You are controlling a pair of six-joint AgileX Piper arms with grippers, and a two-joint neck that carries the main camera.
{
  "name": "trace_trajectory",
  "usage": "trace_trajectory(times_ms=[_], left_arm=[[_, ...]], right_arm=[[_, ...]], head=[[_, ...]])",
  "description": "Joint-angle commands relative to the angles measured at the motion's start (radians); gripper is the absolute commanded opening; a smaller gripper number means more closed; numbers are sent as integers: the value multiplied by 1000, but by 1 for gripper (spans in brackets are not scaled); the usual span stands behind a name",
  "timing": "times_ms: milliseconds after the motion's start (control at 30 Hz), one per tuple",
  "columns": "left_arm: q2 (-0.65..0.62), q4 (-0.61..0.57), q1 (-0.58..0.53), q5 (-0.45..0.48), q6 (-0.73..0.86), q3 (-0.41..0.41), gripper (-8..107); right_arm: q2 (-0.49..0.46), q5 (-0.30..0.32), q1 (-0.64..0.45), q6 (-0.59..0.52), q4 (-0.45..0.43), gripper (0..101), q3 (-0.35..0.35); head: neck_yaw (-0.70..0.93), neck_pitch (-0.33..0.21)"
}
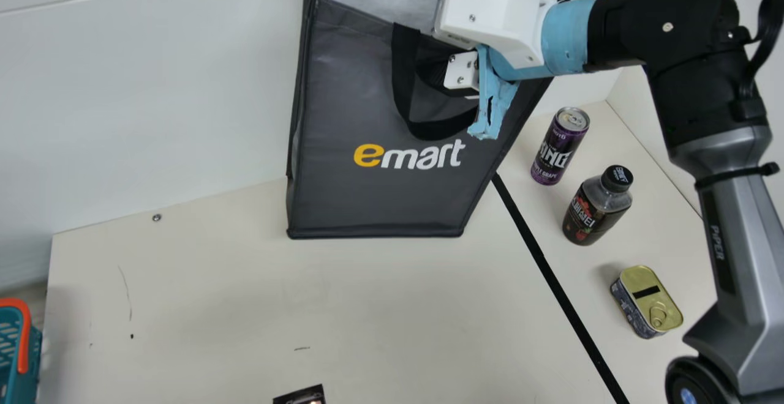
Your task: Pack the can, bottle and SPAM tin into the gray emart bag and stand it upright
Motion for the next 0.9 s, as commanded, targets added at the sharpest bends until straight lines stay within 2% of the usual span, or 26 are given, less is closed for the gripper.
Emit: trace_trajectory(times_ms=[0,867], left_arm=[[0,0,0,0,0,0,90],[0,0,0,0,0,0,90]], right_arm=[[-25,-2,4,8,-9,0,13],[-301,-2,134,88,-98,0,184]], head=[[-2,-23],[-2,-23]])
